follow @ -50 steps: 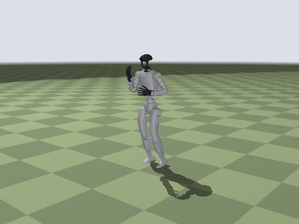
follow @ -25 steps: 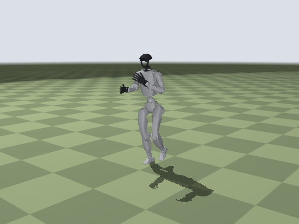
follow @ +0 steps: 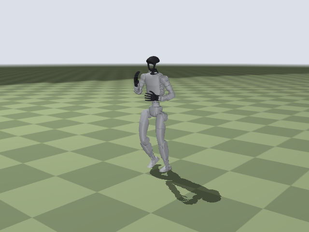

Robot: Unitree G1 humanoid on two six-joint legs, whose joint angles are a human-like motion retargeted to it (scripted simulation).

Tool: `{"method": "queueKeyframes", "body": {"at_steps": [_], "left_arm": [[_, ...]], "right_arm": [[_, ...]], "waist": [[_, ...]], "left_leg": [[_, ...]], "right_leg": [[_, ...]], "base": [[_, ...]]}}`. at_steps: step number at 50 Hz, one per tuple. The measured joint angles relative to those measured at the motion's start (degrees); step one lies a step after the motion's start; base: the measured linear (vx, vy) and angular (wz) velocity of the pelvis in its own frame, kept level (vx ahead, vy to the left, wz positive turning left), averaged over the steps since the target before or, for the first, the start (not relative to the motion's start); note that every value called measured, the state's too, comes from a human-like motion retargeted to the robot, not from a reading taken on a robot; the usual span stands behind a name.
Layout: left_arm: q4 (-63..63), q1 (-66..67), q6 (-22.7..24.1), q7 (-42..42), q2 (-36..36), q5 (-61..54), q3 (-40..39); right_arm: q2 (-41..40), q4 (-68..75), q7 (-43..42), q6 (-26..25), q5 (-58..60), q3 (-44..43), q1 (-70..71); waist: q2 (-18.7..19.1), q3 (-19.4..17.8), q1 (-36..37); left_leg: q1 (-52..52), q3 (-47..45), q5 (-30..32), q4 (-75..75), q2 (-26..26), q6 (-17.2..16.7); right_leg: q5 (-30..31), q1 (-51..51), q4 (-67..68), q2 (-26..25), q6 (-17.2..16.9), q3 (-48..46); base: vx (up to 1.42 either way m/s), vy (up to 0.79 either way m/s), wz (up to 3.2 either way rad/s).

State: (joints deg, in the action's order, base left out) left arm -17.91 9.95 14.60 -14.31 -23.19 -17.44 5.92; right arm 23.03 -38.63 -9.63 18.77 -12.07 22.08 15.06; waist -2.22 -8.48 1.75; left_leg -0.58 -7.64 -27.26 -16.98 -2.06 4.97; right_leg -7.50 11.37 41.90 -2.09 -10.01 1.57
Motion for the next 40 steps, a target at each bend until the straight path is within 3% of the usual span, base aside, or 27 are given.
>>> {"method": "queueKeyframes", "body": {"at_steps": [2,3,5,7,8,10,13,15,17,19,20,22,25,28,30,35,40], "left_arm": [[-0.04,-14.63,2.69,-6.18,1.49,3.01,3.23],[-0.61,-22.21,3.84,-7.84,1.74,3.75,4.57],[-2.57,-36.31,5.38,-8.62,1.76,4.73,6.08],[-3.19,-49.78,4.16,-8.96,1.87,8.26,6.8],[-2.64,-56.14,1.3,-9.93,2.15,13.14,7.4],[-3.68,-64.24,-0.17,-11.72,2.83,17.08,7.75],[-5.34,-68.84,-0.46,-13.79,4.3,17.34,8.0],[-6.34,-68.27,0.28,-13.95,5.49,13.29,7.18],[-6.53,-63.8,0.21,-10.87,6.52,12.18,5.46],[-6.94,-56.85,0.27,-7.55,7.09,8.08,3.73],[-6.98,-52.85,0.13,-6.24,7.1,5.7,3.33],[-6.16,-43.33,-0.48,-3.64,5.76,0.77,4.17],[-4.22,-26.41,-1.26,-1.34,2.62,-5.09,5.54],[-4.51,-6.47,-0.71,1.01,0.06,-8.29,2.9],[-6.15,6.56,-0.43,4.44,-0.93,-10.72,-0.95],[-11.87,28.73,-2.36,11.23,-6.49,-16.72,-9.09],[-11.12,29.4,-4.56,12.47,-8.68,-17.11,-10.36]], "right_arm": [[1.9,5.32,-0.5,0.46,6.2,0.08,-8.08],[2.59,7.04,-0.34,0.75,8.55,-1.2,-12.73],[3.82,8.29,0.79,1.56,9.13,-5.09,-22.22],[5.59,6.73,2.36,2.49,0.55,-10.36,-30.5],[7.17,4.99,3.1,2.89,-8.11,-13.57,-34.19],[10.09,3.2,4.87,2.82,-15.52,-17.89,-40.27],[14.24,2.61,7.31,1.55,-16.58,-22.91,-45.28],[15.44,3.69,8.97,-0.26,-14.89,-25.21,-46.32],[14.59,5.68,9.57,-1.59,-13.62,-24.86,-45.45],[12.72,9.97,8.59,-3.3,-11.2,-22.22,-40.96],[11.44,12.27,7.5,-4.08,-9.77,-20.37,-38.05],[8.07,16.64,4.14,-4.62,-7.01,-15.95,-30.12],[4.34,18.44,-1.27,-3.53,-4.08,-11.41,-18.06],[4.05,15.38,-2.95,-3.26,-1.38,-9.22,-4.5],[4.34,13.33,-2.63,-3.53,-0.02,-8.82,5.17],[1.05,7.09,-7.13,-4.0,4.45,-9.55,18.21],[-5.79,2.85,-7.91,-3.26,-0.33,-8.53,17.35]], "waist": [[0.0,-2.64,-3.54],[0.02,-4.02,-5.13],[0.61,-5.72,-8.02],[1.82,-5.34,-10.38],[2.59,-4.42,-11.19],[4.42,-2.53,-13.02],[6.42,0.2,-15.34],[6.88,1.16,-16.34],[6.24,2.93,-15.55],[3.79,3.38,-13.96],[1.95,3.55,-12.76],[-1.33,3.37,-9.38],[-3.45,0.21,-2.23],[-4.78,-3.58,3.37],[-5.04,-3.9,5.1],[-6.96,-1.2,11.16],[-7.05,-0.63,11.18]], "left_leg": [[-1.54,2.21,-1.98,2.65,0.25,3.36],[-2.05,3.6,-2.21,2.97,0.31,4.06],[-1.46,5.73,-1.77,1.42,-0.3,4.03],[1.17,7.55,0.13,-0.33,-1.33,3.14],[2.56,8.26,1.63,-0.18,-1.95,2.44],[3.33,9.27,5.02,1.98,-3.37,1.15],[2.7,10.24,10.19,6.04,-4.81,-1.24],[1.21,11.49,12.47,7.94,-4.77,-2.48],[1.43,12.01,13.79,7.82,-3.22,-3.2],[2.6,11.74,13.61,3.73,0.55,-1.31],[4.4,11.02,13.24,-0.29,3.11,0.14],[15.11,6.39,14.17,-18.74,5.73,0.7],[30.75,-2.18,21.12,-46.18,1.99,-3.47],[39.31,-6.19,15.03,-64.77,-1.3,-4.72],[43.65,-7.93,10.13,-73.18,-3.87,-4.49],[46.21,-8.88,10.08,-75.68,-3.1,-3.45],[36.9,-6.24,13.52,-58.69,0.24,-2.97]], "right_leg": [[3.65,10.35,18.65,3.41,-2.37,-5.9],[3.13,13.72,25.63,6.31,-1.78,-9.1],[-3.62,18.11,35.8,11.54,1.87,-14.52],[-10.91,21.52,41.14,13.64,5.17,-17.2],[-12.4,23.28,42.45,13.69,6.06,-17.85],[-11.94,24.22,42.21,12.72,6.94,-18.73],[-7.96,20.49,34.59,9.61,5.96,-18.54],[-2.75,15.82,26.24,7.52,3.61,-17.31],[0.54,7.46,8.77,5.32,3.09,-15.21],[3.69,-1.44,-8.39,5.56,2.6,-11.69],[3.01,-5.51,-15.94,6.62,3.0,-9.72],[-4.76,-10.06,-24.75,9.22,5.37,-7.83],[-11.89,-14.71,-33.33,10.88,8.19,-5.95],[-11.46,-18.19,-38.07,12.69,7.31,-3.06],[-9.67,-18.26,-39.23,13.1,6.88,-1.4],[-4.46,-15.02,-38.7,14.67,6.82,2.69],[-3.09,-14.32,-36.23,13.48,6.15,5.0]], "base": [[-0.1,0.07,0.85],[-0.06,0.06,1.04],[-0.03,0.05,1.05],[-0.01,0.03,0.82],[0.03,0.01,0.52],[0.08,-0.01,0.3],[0.13,-0.06,0.33],[0.17,-0.11,0.51],[0.12,-0.13,0.33],[0.08,-0.17,0.1],[0.01,-0.2,-0.19],[-0.05,-0.19,-0.48],[-0.05,-0.11,-1.05],[0.02,-0.04,-1.21],[0.04,-0.03,-0.85],[0.08,0.02,-0.73],[0.09,0.08,-0.28]]}}
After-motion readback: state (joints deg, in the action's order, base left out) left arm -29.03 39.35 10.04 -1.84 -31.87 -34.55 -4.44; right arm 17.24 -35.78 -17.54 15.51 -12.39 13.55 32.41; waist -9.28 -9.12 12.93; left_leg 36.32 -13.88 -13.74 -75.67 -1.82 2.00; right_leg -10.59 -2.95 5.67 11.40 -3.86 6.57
